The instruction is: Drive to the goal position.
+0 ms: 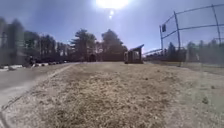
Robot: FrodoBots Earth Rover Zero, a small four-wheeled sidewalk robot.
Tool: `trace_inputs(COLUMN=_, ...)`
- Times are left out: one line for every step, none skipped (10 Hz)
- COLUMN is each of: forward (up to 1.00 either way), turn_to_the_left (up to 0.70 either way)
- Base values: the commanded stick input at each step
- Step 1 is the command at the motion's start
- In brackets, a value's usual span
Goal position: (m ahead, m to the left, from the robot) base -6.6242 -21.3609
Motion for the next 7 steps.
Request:
trace_inputs(forward=0.05, turn_to_the_left=-0.50)
trace_inputs(forward=0.05, turn_to_the_left=-0.50)
trace_inputs(forward=0.05, turn_to_the_left=-0.50)
trace_inputs(forward=0.05, turn_to_the_left=-0.50)
trace_inputs(forward=0.05, turn_to_the_left=-0.50)
trace_inputs(forward=0.05, turn_to_the_left=-0.50)
trace_inputs(forward=0.05, turn_to_the_left=-0.50)
